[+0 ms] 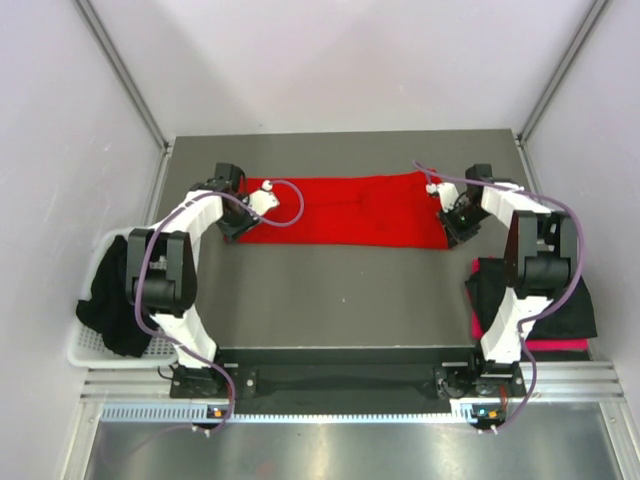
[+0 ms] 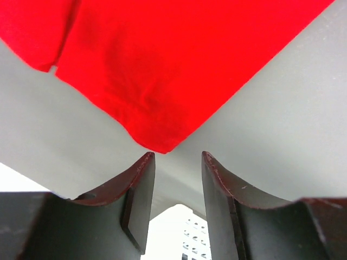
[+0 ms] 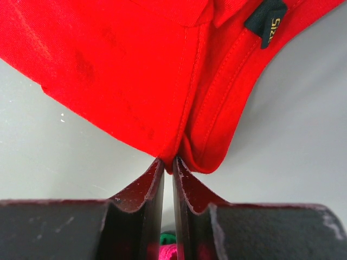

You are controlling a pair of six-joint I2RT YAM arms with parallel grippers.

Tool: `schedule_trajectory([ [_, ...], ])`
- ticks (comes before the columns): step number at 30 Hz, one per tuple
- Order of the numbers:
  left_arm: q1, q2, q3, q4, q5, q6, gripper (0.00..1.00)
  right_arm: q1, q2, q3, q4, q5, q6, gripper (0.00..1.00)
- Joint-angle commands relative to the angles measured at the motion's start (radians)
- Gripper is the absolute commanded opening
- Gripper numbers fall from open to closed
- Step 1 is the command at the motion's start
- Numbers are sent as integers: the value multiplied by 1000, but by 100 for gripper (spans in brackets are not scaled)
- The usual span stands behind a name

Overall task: Fold and stack the t-shirts
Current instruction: Fold the tshirt

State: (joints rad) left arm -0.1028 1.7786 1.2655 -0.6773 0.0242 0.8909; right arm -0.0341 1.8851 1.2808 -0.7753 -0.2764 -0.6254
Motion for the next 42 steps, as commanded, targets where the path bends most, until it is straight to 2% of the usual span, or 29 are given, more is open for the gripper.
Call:
schedule_trajectory([
  [1,0,54,37,-45,-7,13,46,-13,16,32,-8,-12,1,13],
  [12,0,166,48,-61,-38,14,48,-13,17,40,-10,-6,-5,12],
  [14,0,168,31,-61,-38,11,31,-13,28,55,-12,-9,3,13],
  [16,0,171,25,-73,-38,5,7,-12,49,92,-15,-10,13,12],
  [17,-5,173,25,-100,-41,-7,0,-12,61,107,-15,-9,16,12],
  [22,-40,58,-47,-175,-29,-23,0,-12,218,322,-42,12,58,12],
  [30,-201,-166,-126,-356,-29,-84,0,-9,483,733,-137,45,144,12],
  [37,-362,-234,-91,-485,59,-178,0,8,583,925,-136,121,202,13],
  [42,-534,-248,-68,-545,126,-256,0,17,577,934,-110,184,217,10],
])
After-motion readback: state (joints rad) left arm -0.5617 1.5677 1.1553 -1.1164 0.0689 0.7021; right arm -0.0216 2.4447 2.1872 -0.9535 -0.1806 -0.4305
